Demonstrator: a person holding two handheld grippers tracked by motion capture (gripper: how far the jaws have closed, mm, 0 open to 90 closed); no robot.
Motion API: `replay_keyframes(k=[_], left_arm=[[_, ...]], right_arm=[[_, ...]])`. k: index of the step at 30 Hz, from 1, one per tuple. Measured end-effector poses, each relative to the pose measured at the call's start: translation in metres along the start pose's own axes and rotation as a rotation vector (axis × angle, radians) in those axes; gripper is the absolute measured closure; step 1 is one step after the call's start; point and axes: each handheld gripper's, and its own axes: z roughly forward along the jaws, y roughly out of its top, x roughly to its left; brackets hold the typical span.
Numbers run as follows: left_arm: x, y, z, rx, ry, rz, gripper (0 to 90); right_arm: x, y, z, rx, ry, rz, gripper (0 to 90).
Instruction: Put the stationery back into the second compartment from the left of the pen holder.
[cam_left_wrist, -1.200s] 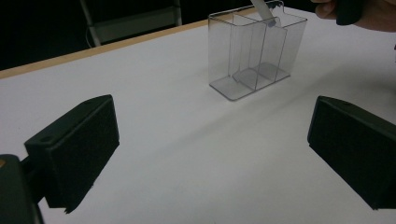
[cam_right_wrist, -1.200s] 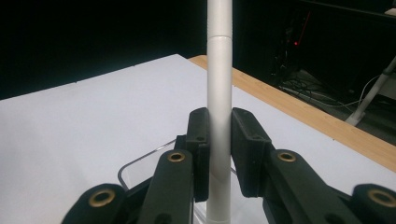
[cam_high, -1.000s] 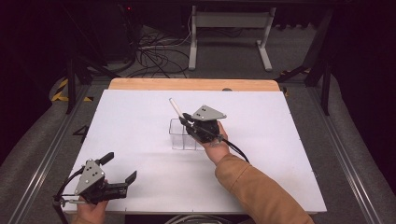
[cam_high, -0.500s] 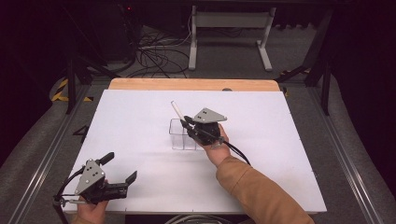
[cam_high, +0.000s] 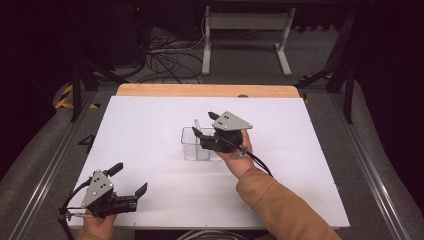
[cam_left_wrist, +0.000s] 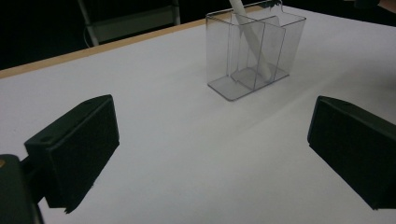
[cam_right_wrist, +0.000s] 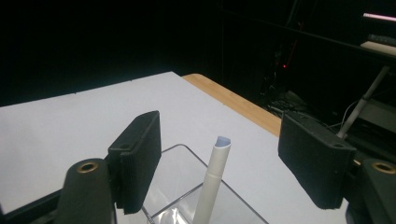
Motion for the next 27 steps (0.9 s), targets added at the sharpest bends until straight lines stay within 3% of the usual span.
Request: replay_keyframes(k=[18,27], left_arm=[[0.0,0.0,-0.002,-0.001,0.007,-0.001,2.8],[0.0,0.0,-0.002,-0.002,0.005,-0.003,2.8]], right_arm=[[-0.006,0.014,-0.025,-0.031,0.043,-0.01,28.3],[-0.018,0.015,-0.055,-0.013,0.069,-0.019,21.4]])
